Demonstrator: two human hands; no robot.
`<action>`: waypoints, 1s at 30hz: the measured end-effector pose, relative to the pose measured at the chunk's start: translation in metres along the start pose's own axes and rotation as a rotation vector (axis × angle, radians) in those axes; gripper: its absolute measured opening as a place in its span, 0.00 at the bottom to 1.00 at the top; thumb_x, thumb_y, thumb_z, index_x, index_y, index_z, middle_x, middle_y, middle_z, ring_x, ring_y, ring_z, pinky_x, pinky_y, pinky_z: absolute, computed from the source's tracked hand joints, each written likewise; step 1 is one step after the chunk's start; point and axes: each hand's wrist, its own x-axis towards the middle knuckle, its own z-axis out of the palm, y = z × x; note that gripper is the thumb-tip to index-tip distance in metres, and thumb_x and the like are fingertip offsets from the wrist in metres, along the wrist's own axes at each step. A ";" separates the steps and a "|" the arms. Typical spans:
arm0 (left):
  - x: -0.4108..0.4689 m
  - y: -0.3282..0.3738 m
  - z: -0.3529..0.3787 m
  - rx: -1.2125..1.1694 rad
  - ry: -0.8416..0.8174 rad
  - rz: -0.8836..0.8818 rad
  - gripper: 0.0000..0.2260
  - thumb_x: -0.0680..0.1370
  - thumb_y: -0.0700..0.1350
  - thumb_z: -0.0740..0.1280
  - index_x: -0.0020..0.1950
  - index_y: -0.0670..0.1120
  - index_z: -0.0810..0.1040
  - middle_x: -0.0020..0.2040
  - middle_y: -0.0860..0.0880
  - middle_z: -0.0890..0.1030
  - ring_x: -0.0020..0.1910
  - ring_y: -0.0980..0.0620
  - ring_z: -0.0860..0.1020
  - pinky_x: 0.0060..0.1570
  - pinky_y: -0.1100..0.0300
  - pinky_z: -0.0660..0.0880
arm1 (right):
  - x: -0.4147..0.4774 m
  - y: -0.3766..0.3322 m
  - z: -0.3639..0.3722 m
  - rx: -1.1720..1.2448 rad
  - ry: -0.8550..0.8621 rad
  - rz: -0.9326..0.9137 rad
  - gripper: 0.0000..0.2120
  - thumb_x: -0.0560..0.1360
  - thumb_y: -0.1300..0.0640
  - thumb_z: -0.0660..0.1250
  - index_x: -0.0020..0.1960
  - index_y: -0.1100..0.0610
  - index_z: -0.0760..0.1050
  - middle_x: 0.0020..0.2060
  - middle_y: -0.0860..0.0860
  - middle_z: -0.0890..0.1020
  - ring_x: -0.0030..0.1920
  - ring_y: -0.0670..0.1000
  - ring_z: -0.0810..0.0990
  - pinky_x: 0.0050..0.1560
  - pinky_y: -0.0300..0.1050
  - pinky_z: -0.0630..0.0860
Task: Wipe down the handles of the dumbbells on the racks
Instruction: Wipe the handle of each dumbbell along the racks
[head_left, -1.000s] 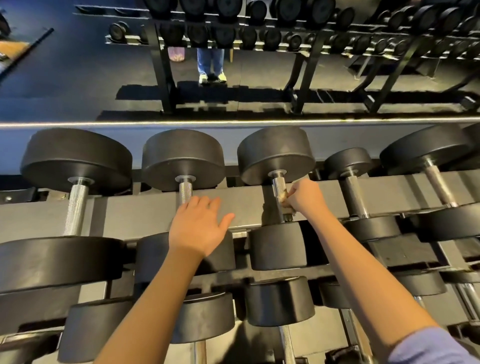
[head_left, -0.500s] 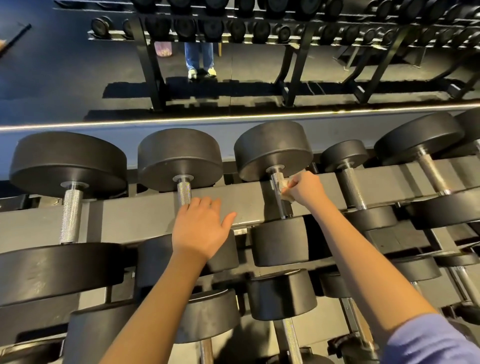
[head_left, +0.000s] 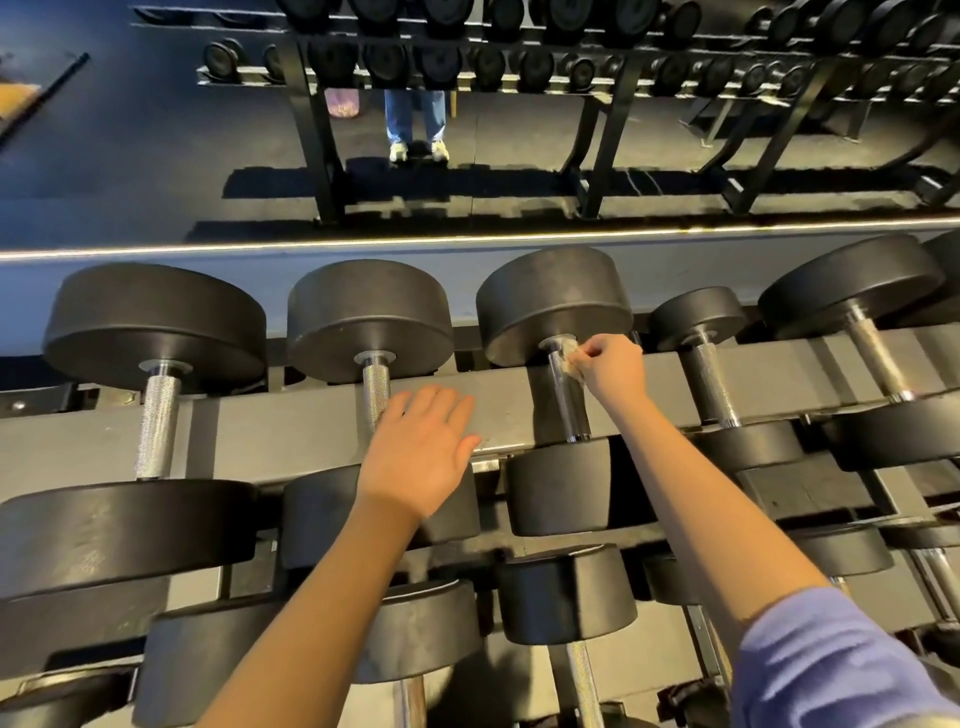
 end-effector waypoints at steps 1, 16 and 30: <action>0.000 0.001 0.000 0.003 0.003 0.022 0.23 0.77 0.54 0.50 0.60 0.44 0.78 0.52 0.46 0.80 0.53 0.45 0.78 0.52 0.49 0.76 | 0.001 0.002 -0.001 0.000 -0.017 0.009 0.08 0.76 0.61 0.66 0.42 0.64 0.80 0.42 0.59 0.82 0.50 0.57 0.79 0.48 0.47 0.74; 0.001 -0.002 0.003 -0.030 -0.002 -0.001 0.24 0.79 0.57 0.51 0.60 0.44 0.79 0.54 0.47 0.80 0.56 0.46 0.78 0.56 0.50 0.75 | 0.014 0.005 0.001 0.128 -0.047 0.010 0.10 0.76 0.61 0.67 0.35 0.61 0.77 0.35 0.58 0.77 0.39 0.53 0.75 0.33 0.39 0.68; 0.000 -0.002 0.003 -0.048 0.029 -0.003 0.24 0.78 0.56 0.51 0.58 0.44 0.80 0.51 0.47 0.81 0.52 0.47 0.79 0.52 0.52 0.76 | -0.011 0.019 -0.015 -0.334 -0.432 0.100 0.05 0.69 0.62 0.74 0.44 0.60 0.80 0.45 0.57 0.82 0.48 0.55 0.80 0.47 0.45 0.76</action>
